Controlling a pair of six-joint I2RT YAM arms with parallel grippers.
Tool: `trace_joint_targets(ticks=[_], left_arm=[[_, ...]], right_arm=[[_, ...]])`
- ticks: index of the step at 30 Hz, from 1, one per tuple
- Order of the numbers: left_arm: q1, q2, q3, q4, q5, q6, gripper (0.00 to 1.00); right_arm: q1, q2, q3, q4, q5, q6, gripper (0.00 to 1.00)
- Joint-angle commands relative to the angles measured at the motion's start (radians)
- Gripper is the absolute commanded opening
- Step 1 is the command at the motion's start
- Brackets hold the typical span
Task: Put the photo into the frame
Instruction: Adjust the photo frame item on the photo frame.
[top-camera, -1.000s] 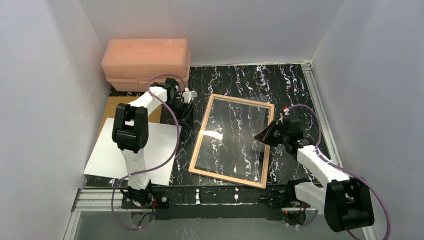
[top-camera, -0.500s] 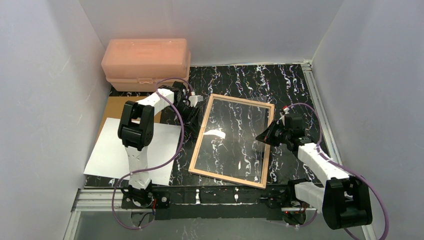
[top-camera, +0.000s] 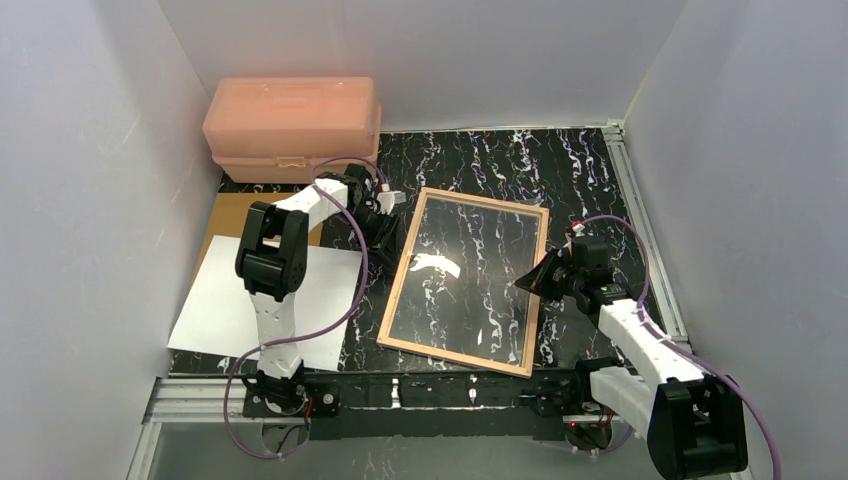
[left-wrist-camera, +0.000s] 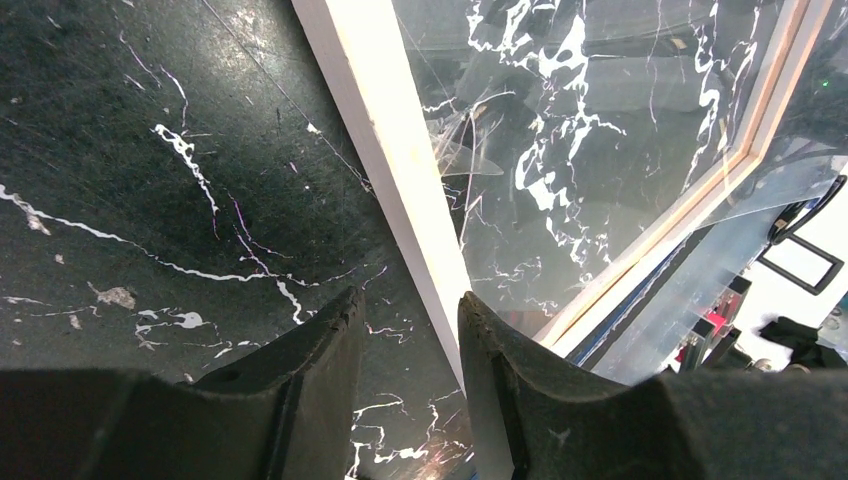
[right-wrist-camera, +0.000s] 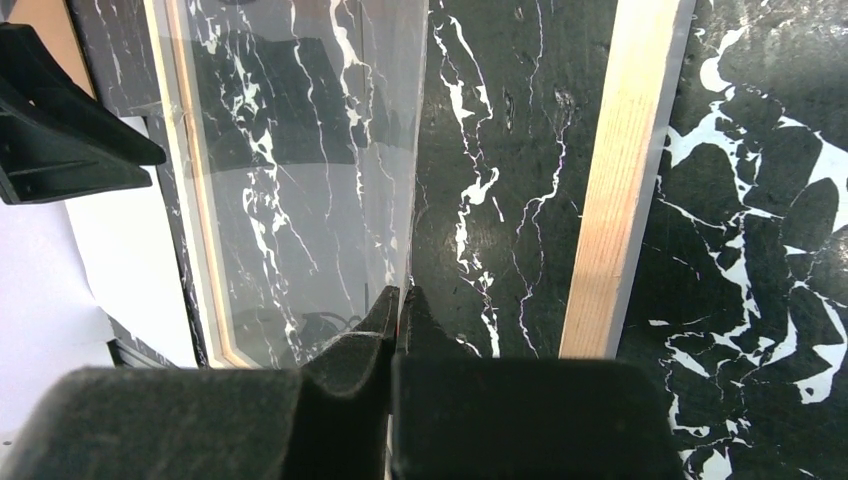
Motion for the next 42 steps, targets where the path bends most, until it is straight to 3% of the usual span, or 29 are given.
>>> trace_joint_targets(ticks=[1,8,18,31,36,42], left_arm=[[-0.002,-0.011,-0.018,-0.008,0.024,-0.002,0.38],[-0.005,-0.008,-0.011,-0.005,0.028,-0.005,0.38],[-0.028,0.005,-0.028,0.003,0.033,-0.005,0.36],[-0.049,0.074,-0.033,0.021,0.019,0.012,0.18],[-0.050,0.074,-0.046,0.020,0.019,0.019,0.07],[-0.049,0.066,-0.066,0.019,0.010,0.032,0.00]], right_arm=[[-0.002,0.008,0.001,-0.019,0.035,-0.012,0.01],[-0.003,-0.021,0.003,-0.057,0.064,-0.018,0.01],[-0.003,0.022,-0.015,0.019,0.028,0.011,0.01],[-0.003,-0.033,-0.087,0.216,-0.026,0.064,0.01],[-0.003,-0.014,-0.091,0.266,-0.044,0.089,0.01],[-0.002,-0.045,-0.048,0.210,-0.005,0.065,0.01]])
